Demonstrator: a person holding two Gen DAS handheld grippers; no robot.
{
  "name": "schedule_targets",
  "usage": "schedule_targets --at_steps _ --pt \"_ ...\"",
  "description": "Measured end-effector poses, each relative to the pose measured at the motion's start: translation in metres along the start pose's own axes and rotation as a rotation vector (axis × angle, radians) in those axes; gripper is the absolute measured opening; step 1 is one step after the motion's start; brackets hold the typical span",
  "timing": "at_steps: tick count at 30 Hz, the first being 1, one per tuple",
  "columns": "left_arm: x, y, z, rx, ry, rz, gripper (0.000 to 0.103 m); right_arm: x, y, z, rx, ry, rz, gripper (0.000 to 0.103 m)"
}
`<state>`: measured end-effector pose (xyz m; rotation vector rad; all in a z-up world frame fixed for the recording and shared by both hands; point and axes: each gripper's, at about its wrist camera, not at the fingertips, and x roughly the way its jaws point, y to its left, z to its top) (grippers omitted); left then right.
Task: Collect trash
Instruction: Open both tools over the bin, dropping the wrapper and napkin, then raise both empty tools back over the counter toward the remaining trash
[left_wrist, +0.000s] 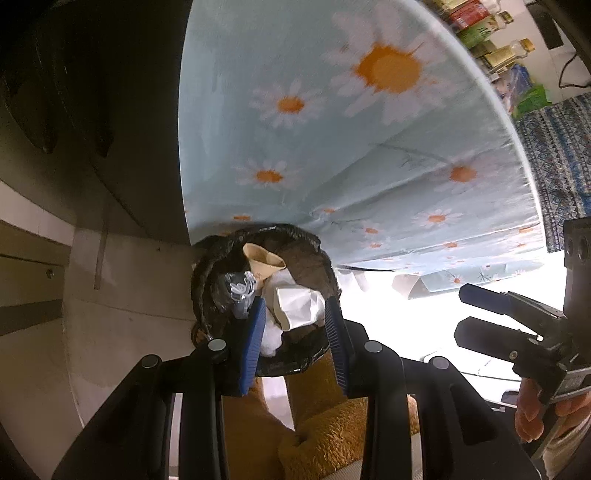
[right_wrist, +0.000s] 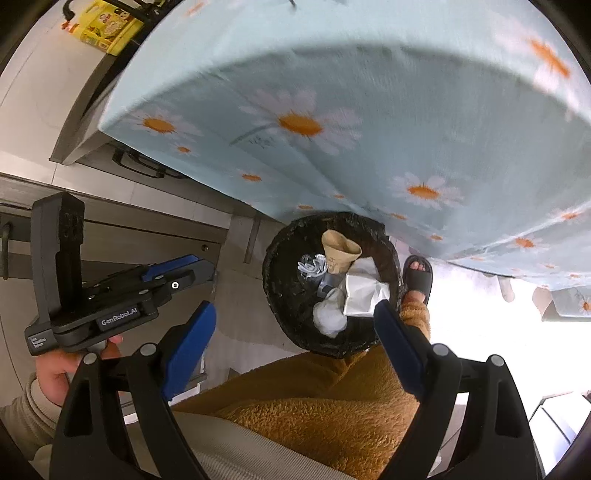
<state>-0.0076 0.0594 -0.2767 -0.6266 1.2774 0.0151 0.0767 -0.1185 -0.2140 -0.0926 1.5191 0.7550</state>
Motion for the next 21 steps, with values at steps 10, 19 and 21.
schedule_targets --at_steps 10,19,21 --pt "-0.037 -0.022 0.014 0.087 -0.063 -0.033 0.032 -0.044 0.014 0.012 -0.034 -0.093 -0.018 0.086" --pt "-0.077 -0.051 0.025 0.164 -0.150 -0.042 0.048 -0.102 0.018 0.026 -0.028 -0.211 0.020 0.086" --pt "-0.086 -0.060 0.028 0.195 -0.170 -0.043 0.048 -0.109 0.019 0.029 -0.036 -0.228 0.014 0.086"
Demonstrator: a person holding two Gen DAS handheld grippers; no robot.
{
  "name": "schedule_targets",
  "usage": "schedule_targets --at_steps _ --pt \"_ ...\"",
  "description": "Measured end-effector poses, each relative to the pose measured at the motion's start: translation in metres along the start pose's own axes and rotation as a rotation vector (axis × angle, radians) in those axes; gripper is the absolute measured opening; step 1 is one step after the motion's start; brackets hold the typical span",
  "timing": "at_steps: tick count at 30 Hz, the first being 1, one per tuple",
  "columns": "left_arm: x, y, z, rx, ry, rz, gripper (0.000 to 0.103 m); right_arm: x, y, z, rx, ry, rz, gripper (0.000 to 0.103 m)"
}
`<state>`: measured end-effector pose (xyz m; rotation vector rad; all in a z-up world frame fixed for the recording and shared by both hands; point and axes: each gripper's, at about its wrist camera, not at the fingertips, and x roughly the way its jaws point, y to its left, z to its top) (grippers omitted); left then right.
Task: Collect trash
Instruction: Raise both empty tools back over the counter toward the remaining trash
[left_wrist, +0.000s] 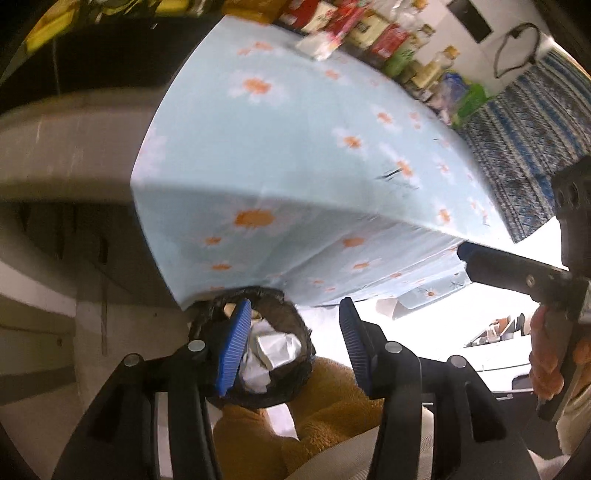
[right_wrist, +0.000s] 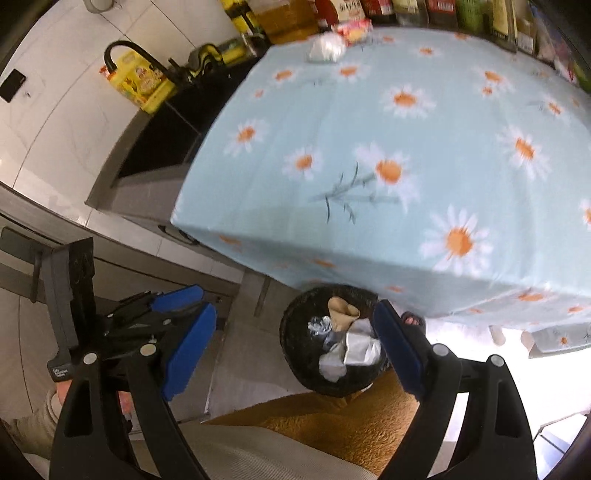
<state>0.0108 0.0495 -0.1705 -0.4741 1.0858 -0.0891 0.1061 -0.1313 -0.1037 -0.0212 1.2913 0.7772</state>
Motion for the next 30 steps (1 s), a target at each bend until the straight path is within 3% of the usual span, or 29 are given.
schedule_targets --at_steps 7,11,14,22,24,30 --pt "-0.020 -0.017 0.030 0.020 -0.082 -0.017 0.048 -0.021 -0.013 0.040 -0.026 -0.047 -0.014 0.087" --pt "-0.027 -0.025 0.053 0.024 -0.132 -0.001 0.048 -0.037 -0.025 0.076 -0.056 -0.087 -0.027 0.093" --pt "-0.029 -0.028 0.072 0.006 -0.164 0.023 0.057 -0.041 -0.036 0.102 -0.075 -0.092 -0.022 0.093" --pt "-0.017 -0.037 0.117 -0.047 -0.184 0.113 0.062 -0.034 -0.062 0.166 -0.167 -0.106 -0.044 0.093" --pt "-0.014 -0.042 0.126 -0.055 -0.187 0.137 0.072 -0.028 -0.068 0.180 -0.189 -0.101 -0.046 0.093" --pt "-0.005 -0.053 0.152 -0.077 -0.204 0.191 0.073 -0.012 -0.090 0.223 -0.221 -0.092 -0.039 0.093"
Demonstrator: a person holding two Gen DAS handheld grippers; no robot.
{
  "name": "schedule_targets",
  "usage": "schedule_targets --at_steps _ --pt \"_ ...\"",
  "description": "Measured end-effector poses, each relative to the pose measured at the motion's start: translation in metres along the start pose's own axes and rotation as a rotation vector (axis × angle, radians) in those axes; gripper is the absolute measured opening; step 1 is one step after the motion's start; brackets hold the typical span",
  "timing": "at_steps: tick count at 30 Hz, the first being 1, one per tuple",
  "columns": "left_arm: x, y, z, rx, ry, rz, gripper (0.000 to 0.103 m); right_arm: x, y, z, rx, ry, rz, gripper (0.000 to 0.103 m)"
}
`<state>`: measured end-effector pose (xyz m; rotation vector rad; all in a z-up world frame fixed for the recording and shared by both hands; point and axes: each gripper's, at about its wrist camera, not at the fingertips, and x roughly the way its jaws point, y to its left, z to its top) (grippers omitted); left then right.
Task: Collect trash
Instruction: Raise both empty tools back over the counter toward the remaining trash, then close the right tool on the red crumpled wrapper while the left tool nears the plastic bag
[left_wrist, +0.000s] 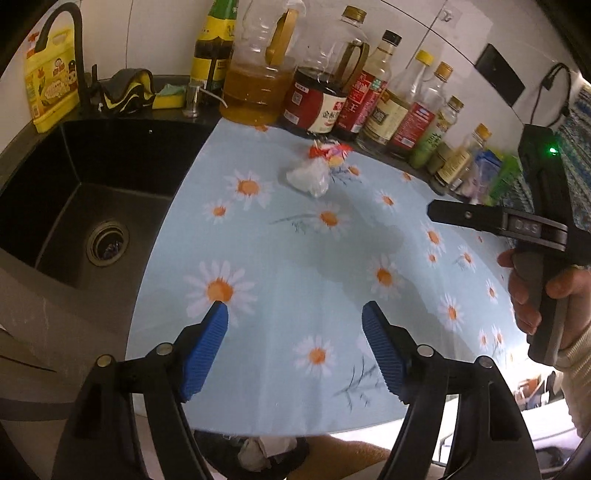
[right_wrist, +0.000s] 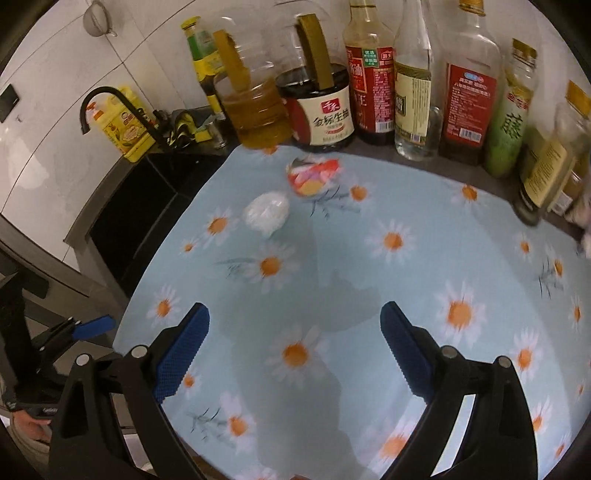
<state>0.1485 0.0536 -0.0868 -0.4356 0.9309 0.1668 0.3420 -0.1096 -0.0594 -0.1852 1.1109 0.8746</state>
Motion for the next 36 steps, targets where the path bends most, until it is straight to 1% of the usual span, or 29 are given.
schedule_targets --at_steps 4,9,10,17,20,24,26,28,33,35,36 --pt "0.010 -0.010 0.011 -0.013 -0.002 0.030 0.073 0.014 -0.016 0.023 -0.018 0.007 0.011 0.094" --pt "0.017 -0.018 0.017 -0.055 -0.012 0.047 0.073 0.036 -0.028 0.053 -0.040 0.024 0.031 0.094" --pt "0.018 -0.019 0.018 -0.063 -0.013 0.050 0.073 0.042 -0.029 0.060 -0.051 0.025 0.023 0.094" --pt "0.018 -0.023 0.022 -0.100 -0.029 0.085 0.073 0.083 -0.027 0.094 -0.093 0.049 0.031 0.094" --pt "0.019 -0.024 0.025 -0.110 -0.033 0.093 0.073 0.099 -0.027 0.105 -0.092 0.060 0.038 0.094" --pt "0.024 -0.030 0.030 -0.109 -0.029 0.102 0.073 0.114 -0.029 0.119 -0.087 0.067 0.025 0.093" --pt "0.026 -0.032 0.032 -0.107 -0.026 0.104 0.073 0.122 -0.031 0.124 -0.075 0.076 0.026 0.089" --pt "0.028 -0.034 0.033 -0.109 -0.024 0.105 0.073 0.130 -0.032 0.128 -0.084 0.089 0.015 0.083" --pt "0.033 -0.037 0.035 -0.120 -0.018 0.115 0.073 0.137 -0.028 0.130 -0.111 0.098 0.028 0.081" --pt "0.035 -0.038 0.036 -0.118 -0.014 0.121 0.073 0.140 -0.027 0.130 -0.116 0.102 0.033 0.077" --pt "0.036 -0.038 0.037 -0.118 -0.012 0.123 0.073 0.142 -0.026 0.131 -0.124 0.106 0.031 0.071"
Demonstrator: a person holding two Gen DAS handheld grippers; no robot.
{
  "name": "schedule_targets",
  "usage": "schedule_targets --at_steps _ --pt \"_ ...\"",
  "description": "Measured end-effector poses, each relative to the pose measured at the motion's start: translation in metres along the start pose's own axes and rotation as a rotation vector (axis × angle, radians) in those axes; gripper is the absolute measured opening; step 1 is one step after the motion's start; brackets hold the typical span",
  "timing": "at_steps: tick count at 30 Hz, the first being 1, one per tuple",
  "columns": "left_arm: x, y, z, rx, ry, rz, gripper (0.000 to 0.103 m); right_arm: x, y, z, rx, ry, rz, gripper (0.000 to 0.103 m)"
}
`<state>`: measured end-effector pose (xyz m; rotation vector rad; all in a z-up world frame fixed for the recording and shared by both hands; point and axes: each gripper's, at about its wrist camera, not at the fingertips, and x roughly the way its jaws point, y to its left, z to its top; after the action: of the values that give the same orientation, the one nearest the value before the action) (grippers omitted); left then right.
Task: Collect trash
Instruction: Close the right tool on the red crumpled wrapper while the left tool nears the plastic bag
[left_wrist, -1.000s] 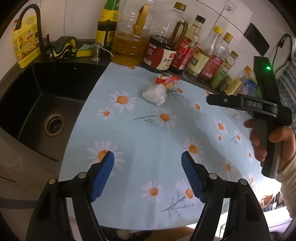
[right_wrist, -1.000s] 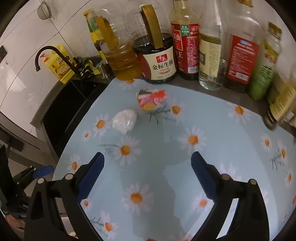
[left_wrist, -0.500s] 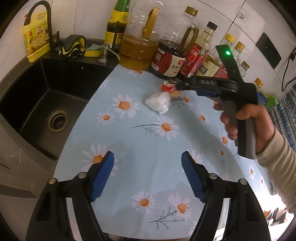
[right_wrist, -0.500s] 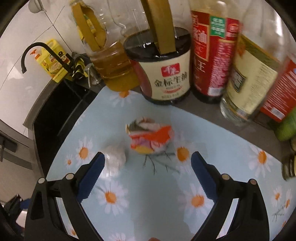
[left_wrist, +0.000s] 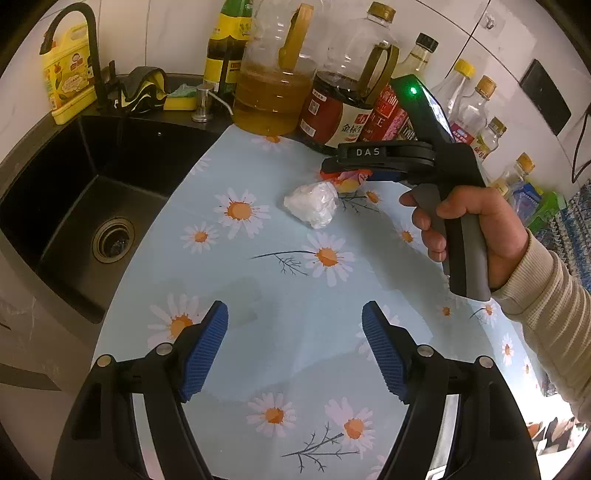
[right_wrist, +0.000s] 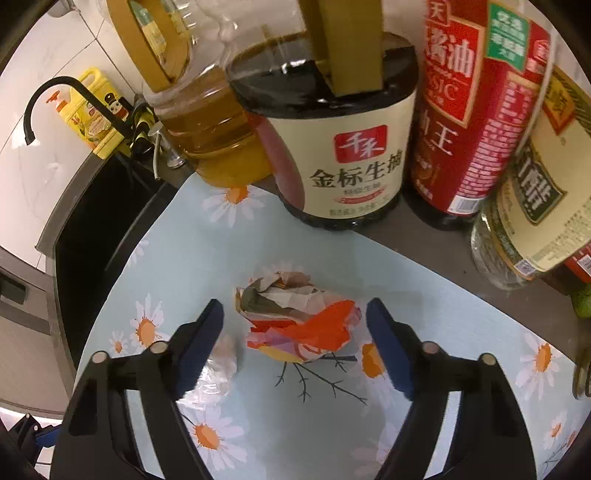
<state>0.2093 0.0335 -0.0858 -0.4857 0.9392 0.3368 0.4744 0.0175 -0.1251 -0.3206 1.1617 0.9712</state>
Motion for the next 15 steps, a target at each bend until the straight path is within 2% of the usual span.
schedule_targets --at_steps 4,11,15 --pt "0.003 -0.001 0.003 -0.006 0.005 0.002 0.073 0.005 -0.001 0.001 -0.014 0.009 0.000 0.064" --pt "0.011 -0.005 0.011 0.008 0.013 0.008 0.073 0.002 -0.011 -0.001 -0.004 -0.007 0.013 0.062" --pt "0.020 -0.008 0.020 0.016 0.017 -0.003 0.073 -0.014 -0.022 -0.010 0.019 -0.030 0.027 0.062"
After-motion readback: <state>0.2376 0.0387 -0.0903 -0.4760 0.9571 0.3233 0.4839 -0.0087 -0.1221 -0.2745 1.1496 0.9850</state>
